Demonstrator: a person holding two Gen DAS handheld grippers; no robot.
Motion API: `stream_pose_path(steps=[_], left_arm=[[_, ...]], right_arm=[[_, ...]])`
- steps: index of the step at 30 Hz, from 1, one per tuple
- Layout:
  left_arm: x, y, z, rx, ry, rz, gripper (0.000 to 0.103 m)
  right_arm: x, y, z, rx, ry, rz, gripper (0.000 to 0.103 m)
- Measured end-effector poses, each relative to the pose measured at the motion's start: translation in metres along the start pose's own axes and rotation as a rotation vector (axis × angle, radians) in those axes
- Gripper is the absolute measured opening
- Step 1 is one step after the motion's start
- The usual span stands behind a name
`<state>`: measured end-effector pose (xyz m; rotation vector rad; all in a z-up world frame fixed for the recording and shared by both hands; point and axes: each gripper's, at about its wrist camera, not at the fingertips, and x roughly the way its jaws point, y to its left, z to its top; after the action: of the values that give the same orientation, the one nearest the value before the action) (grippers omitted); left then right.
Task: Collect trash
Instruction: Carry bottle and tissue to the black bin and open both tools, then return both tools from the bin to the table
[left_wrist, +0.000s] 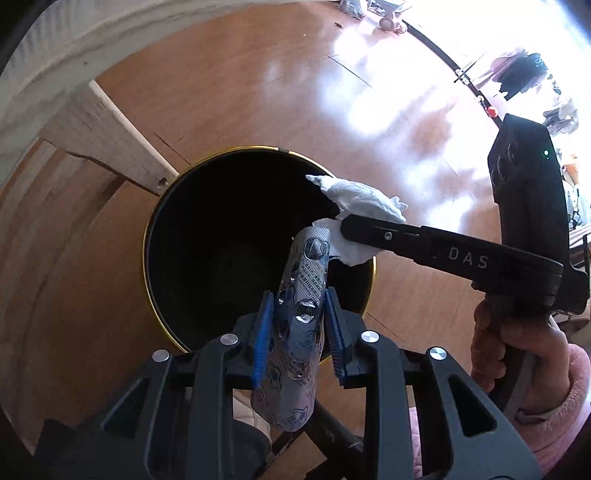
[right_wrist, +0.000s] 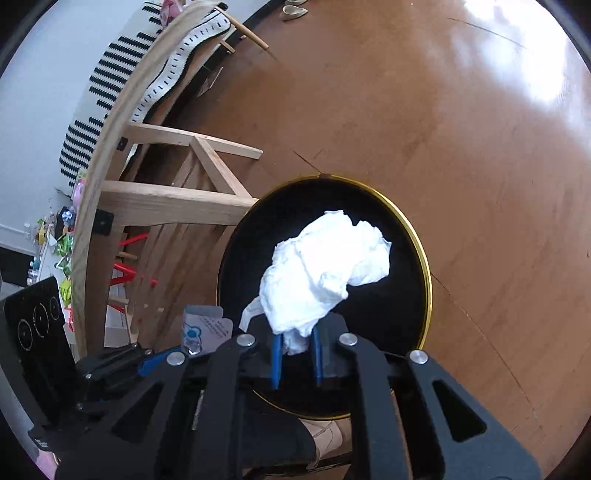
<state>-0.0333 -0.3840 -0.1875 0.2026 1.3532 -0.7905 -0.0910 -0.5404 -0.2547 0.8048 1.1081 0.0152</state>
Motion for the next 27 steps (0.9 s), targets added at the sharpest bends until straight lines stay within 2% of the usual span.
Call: stream_pose_path(steps=[2,3,4,5,6,10,12,16,18,20,23,25,27], left_arm=[[0.001,-0.004,0.000,0.006,-0.006,0.026,0.040],[0.003,-0.003,-0.001,0.008,-0.017,0.040,0.069],[0.001,-0.005,-0.003,0.010,-0.041,0.047,0.086],[-0.003,-0.008,-0.005,0.016,-0.066,0.053,0.097],[-0.009,-0.012,-0.006,0.037,-0.101,0.061,0.097],[-0.026,-0.020,-0.010,0.074,-0.156,0.065,0.097],[-0.046,-0.022,-0.016,0.057,-0.198,0.055,0.097],[-0.105,-0.021,-0.022,0.032,-0.323,0.058,0.097],[-0.144,-0.012,-0.030,0.022,-0.388,0.103,0.097],[-0.176,-0.002,-0.037,0.011,-0.440,0.143,0.097],[-0.236,0.029,-0.059,-0.029,-0.533,0.262,0.097],[-0.271,0.064,-0.085,-0.113,-0.600,0.378,0.097],[-0.289,0.104,-0.109,-0.215,-0.638,0.453,0.097]], right_arm=[[-0.003,0.000,0.002,0.000,-0.005,-0.005,0.016],[-0.005,-0.001,0.004,0.013,-0.006,0.002,0.038],[-0.010,-0.003,0.005,0.037,-0.013,0.010,0.059],[-0.019,-0.006,0.005,0.068,-0.047,0.018,0.094],[-0.026,-0.007,0.007,0.075,-0.072,0.026,0.097],[-0.051,-0.006,0.011,0.084,-0.131,0.005,0.097],[-0.063,0.001,0.009,0.074,-0.180,-0.050,0.097],[-0.087,0.034,0.003,-0.053,-0.339,-0.213,0.097],[-0.091,0.059,0.000,-0.132,-0.409,-0.350,0.097],[-0.094,0.084,-0.004,-0.198,-0.460,-0.407,0.097],[-0.093,0.121,-0.012,-0.290,-0.473,-0.366,0.097],[-0.090,0.147,-0.019,-0.369,-0.476,-0.314,0.097],[-0.084,0.172,-0.025,-0.443,-0.470,-0.245,0.097]])
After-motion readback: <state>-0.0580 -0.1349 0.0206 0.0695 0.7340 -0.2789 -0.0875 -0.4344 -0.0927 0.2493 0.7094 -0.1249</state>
